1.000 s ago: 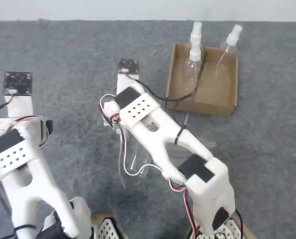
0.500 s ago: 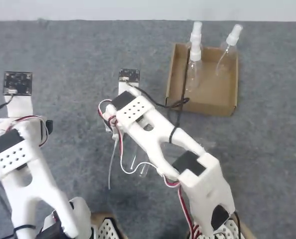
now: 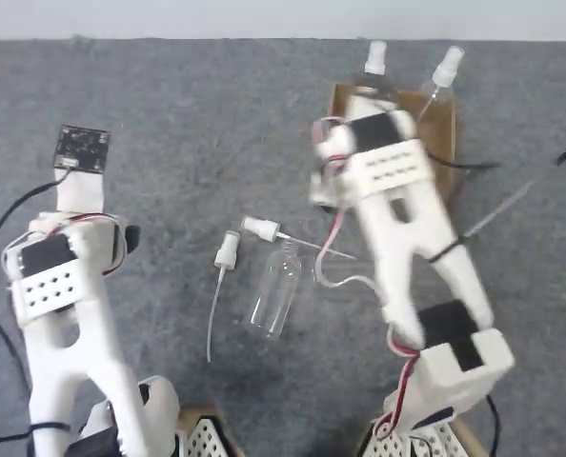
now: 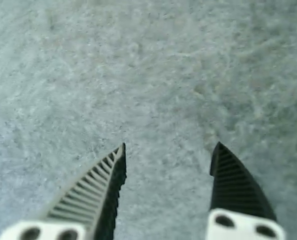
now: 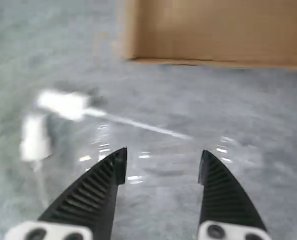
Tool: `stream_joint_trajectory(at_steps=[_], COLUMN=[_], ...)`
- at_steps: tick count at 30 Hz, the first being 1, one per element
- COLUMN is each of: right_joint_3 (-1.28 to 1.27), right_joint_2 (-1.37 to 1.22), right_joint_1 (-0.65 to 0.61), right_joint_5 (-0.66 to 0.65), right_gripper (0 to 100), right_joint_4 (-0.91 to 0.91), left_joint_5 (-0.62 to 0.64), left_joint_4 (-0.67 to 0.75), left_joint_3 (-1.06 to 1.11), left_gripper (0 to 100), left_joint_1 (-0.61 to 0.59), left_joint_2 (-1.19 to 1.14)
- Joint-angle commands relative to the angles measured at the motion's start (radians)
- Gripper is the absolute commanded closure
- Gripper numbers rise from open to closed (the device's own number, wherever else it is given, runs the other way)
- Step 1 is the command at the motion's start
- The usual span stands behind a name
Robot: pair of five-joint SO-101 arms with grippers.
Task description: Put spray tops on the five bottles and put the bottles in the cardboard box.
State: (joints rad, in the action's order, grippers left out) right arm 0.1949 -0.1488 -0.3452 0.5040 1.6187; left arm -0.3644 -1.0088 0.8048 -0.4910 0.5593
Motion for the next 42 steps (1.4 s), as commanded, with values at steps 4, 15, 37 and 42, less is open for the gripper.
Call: stream_joint_trajectory(at_steps=[4,15,37,42], right_joint_3=[-0.296,-0.651,-0.690,-0.687], right_joint_2=[0.211,0.414,0.239,0.162], right_joint_1=[0.054,0.030,0.012,0.054], right_joint_5=[0.075,0.258,0.485,0.402], right_gripper=[82.1,76.6,69.3,78.0], right_joint_4=[-0.176,-0.421,-0.496,-0.498], left_joint_5=[0.012,0.023,0.072,0.072], left_joint_4=[-0.006,0.002,0.002,0.002], left_joint_3=[-0.004,0.022,0.022,0.021], left_gripper=[75,75,75,75], left_joint_1=[0.031,0.032,0.126,0.126], left_joint_2=[0.026,0.025,0.025,0.025])
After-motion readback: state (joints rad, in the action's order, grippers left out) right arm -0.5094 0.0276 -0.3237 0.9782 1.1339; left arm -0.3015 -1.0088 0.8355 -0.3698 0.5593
